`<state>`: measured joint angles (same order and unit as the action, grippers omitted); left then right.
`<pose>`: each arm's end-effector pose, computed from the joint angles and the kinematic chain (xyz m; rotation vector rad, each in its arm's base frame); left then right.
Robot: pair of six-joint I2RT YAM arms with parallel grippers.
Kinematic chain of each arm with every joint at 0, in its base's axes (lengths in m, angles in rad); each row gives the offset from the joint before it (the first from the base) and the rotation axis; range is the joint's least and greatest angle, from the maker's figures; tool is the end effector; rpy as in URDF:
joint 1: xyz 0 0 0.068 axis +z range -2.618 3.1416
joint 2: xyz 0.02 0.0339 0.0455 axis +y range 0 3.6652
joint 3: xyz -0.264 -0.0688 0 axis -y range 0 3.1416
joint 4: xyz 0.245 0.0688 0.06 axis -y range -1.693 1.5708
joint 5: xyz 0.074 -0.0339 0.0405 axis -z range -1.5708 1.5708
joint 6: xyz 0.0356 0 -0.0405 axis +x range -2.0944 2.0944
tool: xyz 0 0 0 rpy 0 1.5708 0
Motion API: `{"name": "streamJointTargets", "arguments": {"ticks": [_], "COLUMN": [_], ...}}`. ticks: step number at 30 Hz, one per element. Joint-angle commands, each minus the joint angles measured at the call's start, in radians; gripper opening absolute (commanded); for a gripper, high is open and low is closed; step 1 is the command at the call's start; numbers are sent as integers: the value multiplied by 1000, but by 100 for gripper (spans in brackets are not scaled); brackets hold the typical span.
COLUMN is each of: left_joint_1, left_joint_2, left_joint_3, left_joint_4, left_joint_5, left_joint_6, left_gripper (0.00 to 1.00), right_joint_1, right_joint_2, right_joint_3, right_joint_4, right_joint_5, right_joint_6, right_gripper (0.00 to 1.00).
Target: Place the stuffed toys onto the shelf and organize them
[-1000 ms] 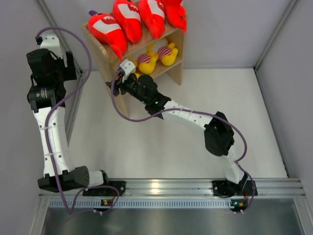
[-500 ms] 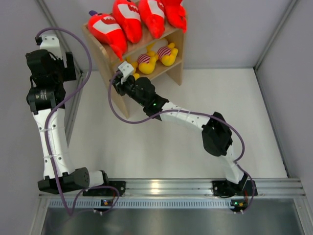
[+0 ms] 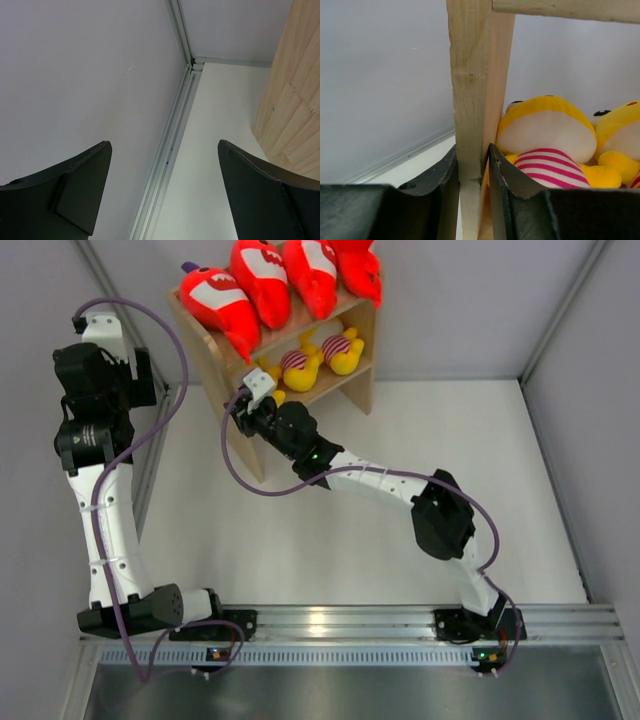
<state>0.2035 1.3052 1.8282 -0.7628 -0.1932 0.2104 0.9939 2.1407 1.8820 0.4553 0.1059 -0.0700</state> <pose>0.2325 0.0550 0.5167 -0.1326 1.8261 0.4676 0.2878 0.4354 0.3525 -0.6356 1.2593 0.6979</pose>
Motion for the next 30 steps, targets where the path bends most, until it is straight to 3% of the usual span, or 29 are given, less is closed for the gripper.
{"name": "streamJointTargets", "arguments": {"ticks": [1, 23, 24, 25, 28, 30], "left_joint_1": [8, 8, 8, 8, 8, 7], "left_joint_2": [-21, -24, -24, -23, -26, -26], "left_joint_3": [-1, 13, 13, 13, 13, 11], "left_joint_4": [48, 53, 53, 53, 51, 51], "left_joint_5": [15, 18, 20, 20, 21, 24], "left_joint_6": [3, 15, 20, 21, 21, 21], "left_gripper": [93, 94, 94, 94, 94, 94], "right_joint_1": [57, 198, 198, 199, 200, 198], "right_joint_2": [-68, -160, -168, -173, -194, -223], "right_joint_3": [-4, -58, -58, -58, -66, -89], "right_joint_4": [56, 46, 40, 36, 25, 25], "right_joint_5": [-51, -28, -34, -38, -38, -32], "right_joint_6": [13, 6, 7, 7, -5, -22], "right_gripper": [0, 0, 4, 16, 31, 49]}}
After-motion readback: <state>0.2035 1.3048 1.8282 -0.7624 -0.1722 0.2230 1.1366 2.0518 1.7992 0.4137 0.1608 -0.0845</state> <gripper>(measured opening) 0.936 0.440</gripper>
